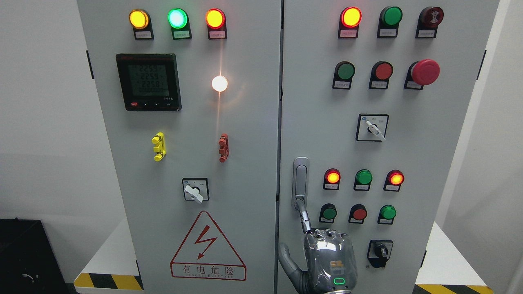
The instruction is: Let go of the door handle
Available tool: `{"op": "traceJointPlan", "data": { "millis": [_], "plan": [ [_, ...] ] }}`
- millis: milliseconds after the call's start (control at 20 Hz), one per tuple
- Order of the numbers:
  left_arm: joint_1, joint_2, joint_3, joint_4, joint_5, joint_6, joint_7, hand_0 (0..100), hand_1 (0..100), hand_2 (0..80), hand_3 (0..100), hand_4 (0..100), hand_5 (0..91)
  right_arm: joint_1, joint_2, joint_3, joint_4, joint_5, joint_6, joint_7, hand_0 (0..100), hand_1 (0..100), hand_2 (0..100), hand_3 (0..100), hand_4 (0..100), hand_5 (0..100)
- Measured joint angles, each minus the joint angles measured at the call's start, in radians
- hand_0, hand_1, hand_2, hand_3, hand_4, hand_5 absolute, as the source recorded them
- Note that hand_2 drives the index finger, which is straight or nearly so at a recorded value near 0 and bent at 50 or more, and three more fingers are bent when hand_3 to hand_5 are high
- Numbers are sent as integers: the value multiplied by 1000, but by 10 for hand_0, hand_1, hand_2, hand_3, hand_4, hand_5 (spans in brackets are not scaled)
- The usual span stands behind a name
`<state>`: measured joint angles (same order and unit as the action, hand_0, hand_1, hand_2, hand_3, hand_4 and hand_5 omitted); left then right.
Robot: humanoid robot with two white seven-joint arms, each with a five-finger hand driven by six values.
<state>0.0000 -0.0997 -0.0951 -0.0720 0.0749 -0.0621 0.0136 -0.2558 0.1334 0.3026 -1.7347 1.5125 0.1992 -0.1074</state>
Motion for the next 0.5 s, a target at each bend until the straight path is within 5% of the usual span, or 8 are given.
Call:
{"op": "traceJointPlan", "data": {
  "millis": [501],
  "plan": [
    [0,0,0,0,0,0,0,120,556,0,0,0,0,1,0,1,5,0,-1,0,482,196,0,966,955,983]
  ]
}}
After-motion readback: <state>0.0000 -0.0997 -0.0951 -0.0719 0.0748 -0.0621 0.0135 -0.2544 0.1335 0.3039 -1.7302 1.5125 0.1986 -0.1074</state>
